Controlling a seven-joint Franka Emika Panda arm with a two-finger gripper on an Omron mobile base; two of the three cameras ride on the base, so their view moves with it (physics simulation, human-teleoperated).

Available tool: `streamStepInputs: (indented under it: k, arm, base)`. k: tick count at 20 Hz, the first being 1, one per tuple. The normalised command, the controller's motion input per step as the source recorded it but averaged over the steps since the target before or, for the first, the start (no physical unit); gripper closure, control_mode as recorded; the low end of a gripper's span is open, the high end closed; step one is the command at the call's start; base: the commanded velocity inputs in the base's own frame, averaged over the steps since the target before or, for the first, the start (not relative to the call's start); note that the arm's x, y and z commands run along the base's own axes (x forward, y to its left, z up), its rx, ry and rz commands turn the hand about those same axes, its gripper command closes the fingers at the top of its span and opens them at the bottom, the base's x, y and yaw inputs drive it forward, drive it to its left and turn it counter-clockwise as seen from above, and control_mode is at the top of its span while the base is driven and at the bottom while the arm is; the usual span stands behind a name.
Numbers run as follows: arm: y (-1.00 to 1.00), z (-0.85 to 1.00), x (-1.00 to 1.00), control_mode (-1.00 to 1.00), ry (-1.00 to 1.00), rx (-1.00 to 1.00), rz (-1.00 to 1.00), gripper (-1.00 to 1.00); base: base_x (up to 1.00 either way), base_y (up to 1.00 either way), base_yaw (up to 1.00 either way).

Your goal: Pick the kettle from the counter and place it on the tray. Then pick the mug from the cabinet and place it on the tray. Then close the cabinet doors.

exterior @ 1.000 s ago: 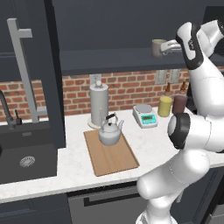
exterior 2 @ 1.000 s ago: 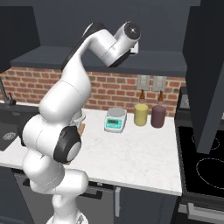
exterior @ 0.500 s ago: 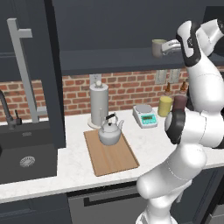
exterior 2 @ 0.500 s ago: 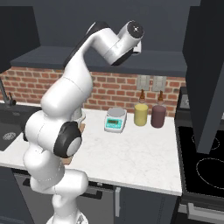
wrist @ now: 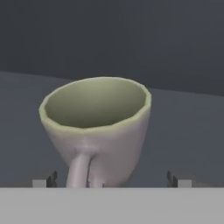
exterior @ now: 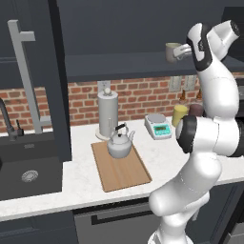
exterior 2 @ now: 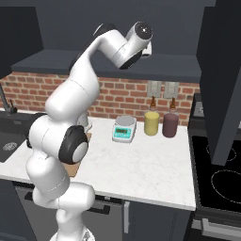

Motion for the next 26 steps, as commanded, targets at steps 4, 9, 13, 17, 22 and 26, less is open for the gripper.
streamStepInputs:
  k: [4,9,13,17,22,26]
  arm:
    - [0.0,0.0,0.0,-1.0,-0.07,0.0,0.0,-1.0]
    - [0.0,0.0,-0.02,-1.0,-0.05,0.0,0.0,-1.0]
    - [0.03,-0.02,0.02,-1.0,0.0,0.0,0.0,1.0]
    - [0.03,-0.05,0.19,-1.0,0.0,0.0,0.0,1.0]
    - [0.0,0.0,0.07,-1.0,0.0,0.0,0.0,1.0]
    - [0.0,0.0,-0.08,-1.0,0.0,0.0,0.01,1.0]
  base:
    - [0.0,0.0,0.0]
    - [0.0,0.0,0.0]
    - [0.0,0.0,0.0]
    - [0.0,0.0,0.0]
    - [0.0,0.0,0.0]
    - [0.0,0.0,0.0]
